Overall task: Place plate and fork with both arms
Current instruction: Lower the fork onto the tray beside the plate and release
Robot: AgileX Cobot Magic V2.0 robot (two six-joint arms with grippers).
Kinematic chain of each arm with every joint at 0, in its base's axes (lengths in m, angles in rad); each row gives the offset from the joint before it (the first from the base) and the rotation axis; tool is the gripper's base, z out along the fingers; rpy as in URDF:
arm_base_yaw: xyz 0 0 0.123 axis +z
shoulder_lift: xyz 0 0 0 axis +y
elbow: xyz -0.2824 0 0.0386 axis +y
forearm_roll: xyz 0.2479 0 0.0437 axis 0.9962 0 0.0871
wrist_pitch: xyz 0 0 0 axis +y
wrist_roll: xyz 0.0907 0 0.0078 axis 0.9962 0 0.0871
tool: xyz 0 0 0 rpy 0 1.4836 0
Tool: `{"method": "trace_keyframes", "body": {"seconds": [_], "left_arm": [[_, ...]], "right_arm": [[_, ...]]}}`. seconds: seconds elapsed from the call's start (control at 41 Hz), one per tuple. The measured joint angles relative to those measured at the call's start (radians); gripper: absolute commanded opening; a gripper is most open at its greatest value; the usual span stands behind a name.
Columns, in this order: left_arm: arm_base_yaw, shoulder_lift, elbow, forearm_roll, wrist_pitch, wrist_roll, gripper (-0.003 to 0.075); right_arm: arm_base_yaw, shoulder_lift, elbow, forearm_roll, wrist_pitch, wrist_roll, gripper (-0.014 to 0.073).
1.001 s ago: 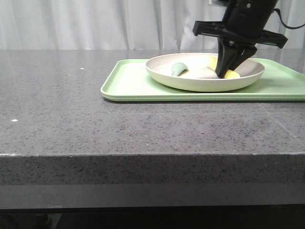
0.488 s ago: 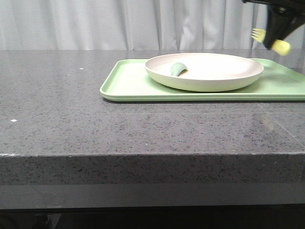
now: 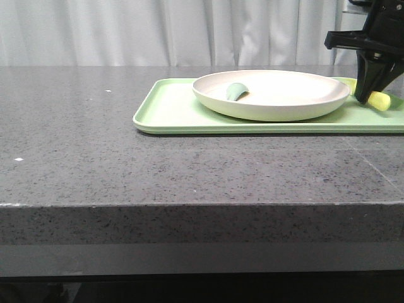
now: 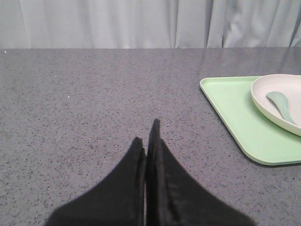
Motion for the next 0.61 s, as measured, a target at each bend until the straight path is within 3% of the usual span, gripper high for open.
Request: {"method": "trace_keyframes", "body": {"seconds": [0.147,0.269,0.513,0.61], "left_arm": [[0.000,0.000,0.000,0.000,0.000,0.000,-0.0018],[0.000,0.000,0.000,0.000,0.000,0.000,-0.0018],[0.000,0.000,0.000,0.000,0.000,0.000,-0.0018],[0.000,0.000,0.000,0.000,0.000,0.000,-0.0018]], "right_arm": [[0.000,-0.004,0.000,0.000,0.004,-0.002,0.0286],[0.000,-0.010,0.000,0.000,0.012,-0.002,0.0349],[0.000,-0.103,0.000,-0.002,0.016,-0.002,0.0339],[0.000,-0.166,0.000,-0.002,0.018,-0.002,0.0210]]}}
